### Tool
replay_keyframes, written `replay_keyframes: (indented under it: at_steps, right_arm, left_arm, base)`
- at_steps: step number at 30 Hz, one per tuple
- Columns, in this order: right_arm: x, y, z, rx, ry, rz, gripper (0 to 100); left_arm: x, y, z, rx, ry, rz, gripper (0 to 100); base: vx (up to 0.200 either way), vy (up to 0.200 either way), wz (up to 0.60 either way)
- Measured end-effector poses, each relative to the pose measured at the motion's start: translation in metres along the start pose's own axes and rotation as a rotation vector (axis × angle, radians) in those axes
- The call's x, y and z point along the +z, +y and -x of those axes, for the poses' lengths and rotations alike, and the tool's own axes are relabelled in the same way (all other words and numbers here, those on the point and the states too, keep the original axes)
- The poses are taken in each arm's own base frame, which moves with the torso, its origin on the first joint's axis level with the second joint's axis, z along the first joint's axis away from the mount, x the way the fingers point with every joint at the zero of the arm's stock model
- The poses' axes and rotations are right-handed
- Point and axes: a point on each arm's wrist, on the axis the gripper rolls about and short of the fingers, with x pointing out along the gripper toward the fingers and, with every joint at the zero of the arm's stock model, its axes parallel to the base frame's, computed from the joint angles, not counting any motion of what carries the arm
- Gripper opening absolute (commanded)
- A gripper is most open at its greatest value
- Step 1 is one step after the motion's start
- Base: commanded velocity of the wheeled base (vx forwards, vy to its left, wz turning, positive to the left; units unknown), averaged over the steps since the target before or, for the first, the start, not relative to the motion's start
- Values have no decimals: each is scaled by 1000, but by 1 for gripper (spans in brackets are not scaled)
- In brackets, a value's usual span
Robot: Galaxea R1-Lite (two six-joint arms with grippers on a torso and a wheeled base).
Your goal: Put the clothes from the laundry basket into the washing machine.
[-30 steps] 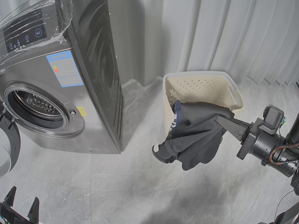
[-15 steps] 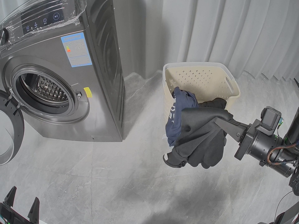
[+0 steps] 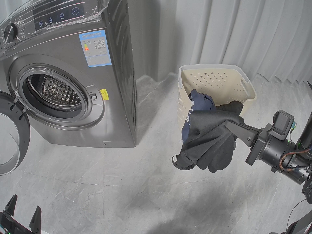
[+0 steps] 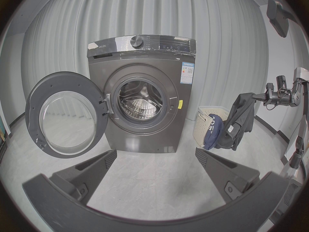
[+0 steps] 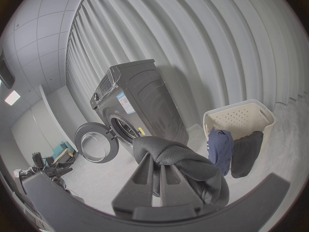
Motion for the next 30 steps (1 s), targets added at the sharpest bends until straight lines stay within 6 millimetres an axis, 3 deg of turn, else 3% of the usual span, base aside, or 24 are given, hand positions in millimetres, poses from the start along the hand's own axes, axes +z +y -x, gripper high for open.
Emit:
replay_keyframes:
  at_steps: [23, 30]
  right_arm:
    - [1, -1, 2, -9, -6, 1, 0]
    - [2, -6, 3, -27, -8, 3, 0]
  left_arm:
    - [0, 0, 0, 2, 0, 0, 100]
    - [0, 0, 0, 1, 0, 2, 100]
  base:
    - [0, 200, 0]
    - [0, 0, 0]
